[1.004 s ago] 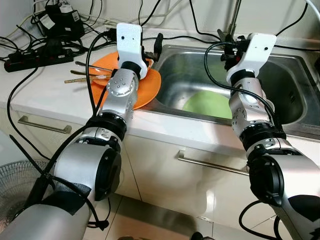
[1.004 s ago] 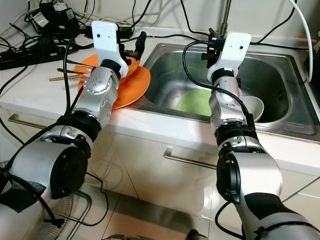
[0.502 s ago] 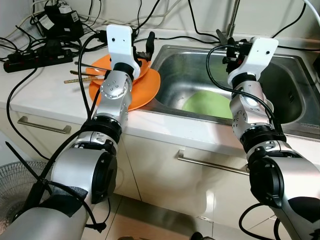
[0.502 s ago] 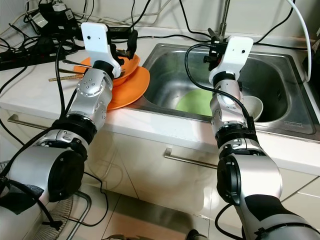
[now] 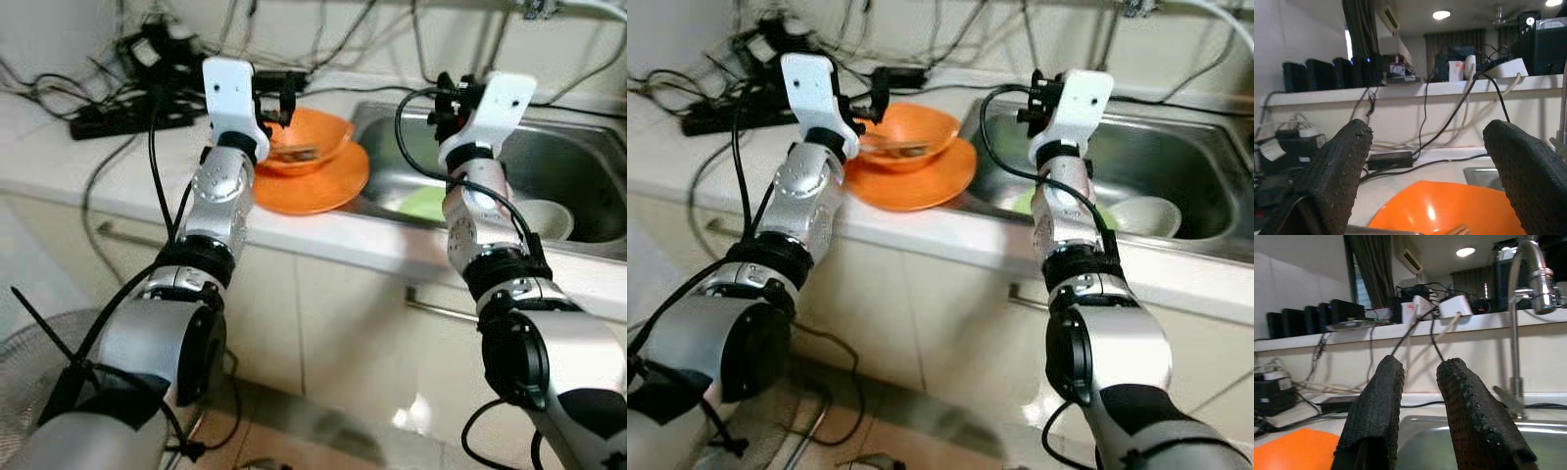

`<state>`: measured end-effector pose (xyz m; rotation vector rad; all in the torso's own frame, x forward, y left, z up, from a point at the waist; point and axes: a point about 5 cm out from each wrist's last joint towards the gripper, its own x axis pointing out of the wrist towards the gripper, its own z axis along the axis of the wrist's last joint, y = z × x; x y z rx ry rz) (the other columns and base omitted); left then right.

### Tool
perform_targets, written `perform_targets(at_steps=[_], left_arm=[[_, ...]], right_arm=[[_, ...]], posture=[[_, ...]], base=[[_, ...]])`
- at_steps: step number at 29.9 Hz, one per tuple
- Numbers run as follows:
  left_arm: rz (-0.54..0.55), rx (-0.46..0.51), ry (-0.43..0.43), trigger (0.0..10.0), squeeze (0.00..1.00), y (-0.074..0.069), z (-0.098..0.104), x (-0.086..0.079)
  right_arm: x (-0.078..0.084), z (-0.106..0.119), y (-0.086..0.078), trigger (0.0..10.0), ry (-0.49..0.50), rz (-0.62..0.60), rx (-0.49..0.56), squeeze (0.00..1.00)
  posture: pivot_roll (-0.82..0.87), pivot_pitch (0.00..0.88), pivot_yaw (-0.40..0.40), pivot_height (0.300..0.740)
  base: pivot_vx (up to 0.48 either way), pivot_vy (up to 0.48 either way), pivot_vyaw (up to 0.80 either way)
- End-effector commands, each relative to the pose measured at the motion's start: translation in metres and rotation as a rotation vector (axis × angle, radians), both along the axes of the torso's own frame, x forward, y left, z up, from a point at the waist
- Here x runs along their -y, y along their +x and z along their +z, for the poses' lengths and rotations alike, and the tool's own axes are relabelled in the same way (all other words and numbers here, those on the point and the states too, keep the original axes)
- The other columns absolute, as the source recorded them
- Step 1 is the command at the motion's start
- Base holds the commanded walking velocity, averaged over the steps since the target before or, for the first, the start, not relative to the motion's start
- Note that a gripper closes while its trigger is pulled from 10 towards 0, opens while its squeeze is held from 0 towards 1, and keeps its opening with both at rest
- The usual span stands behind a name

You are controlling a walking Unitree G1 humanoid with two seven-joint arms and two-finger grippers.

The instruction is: Kitchen organization

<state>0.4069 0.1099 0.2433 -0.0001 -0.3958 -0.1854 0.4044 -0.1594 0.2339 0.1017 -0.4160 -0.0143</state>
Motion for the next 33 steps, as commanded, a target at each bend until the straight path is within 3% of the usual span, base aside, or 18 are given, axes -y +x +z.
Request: perform_targets(at_steps=[1,11,13,16,33], left_arm=[[0.002,0.044,0.039,10.0,0.0,-0.003,0.001,0.003],[0.001,0.066,0.06,10.0,0.0,-0.018,-0.024,0.001],[0.042,0.055,0.085,10.0,0.0,-0.029,-0.046,-0.005],[0.107,0.046,0.102,10.0,0.0,-0.036,-0.058,-0.012],[0.172,0.003,0.116,10.0,0.0,-0.058,-0.086,-0.013]], right_arm=[[0.007,0.004,-0.003,10.0,0.004,-0.025,0.046,0.0],[0.004,-0.007,-0.012,10.0,-0.019,-0.042,0.081,0.0],[0.007,-0.022,-0.019,10.0,-0.012,-0.045,0.081,0.0],[0.01,-0.033,-0.026,10.0,-0.04,-0.053,0.084,0.0],[0.012,-0.068,-0.044,10.0,-0.043,-0.059,0.017,0.0]], posture=[[0.07,0.008,0.052,0.74],[0.07,0.021,0.05,0.74],[0.08,0.026,0.046,0.74],[0.08,0.03,0.038,0.74],[0.08,0.042,0.023,0.74]], base=[[0.0,0.0,0.0],[0.0,0.0,0.0],[0.0,0.0,0.0],[0.0,0.0,0.0],[0.0,0.0,0.0]])
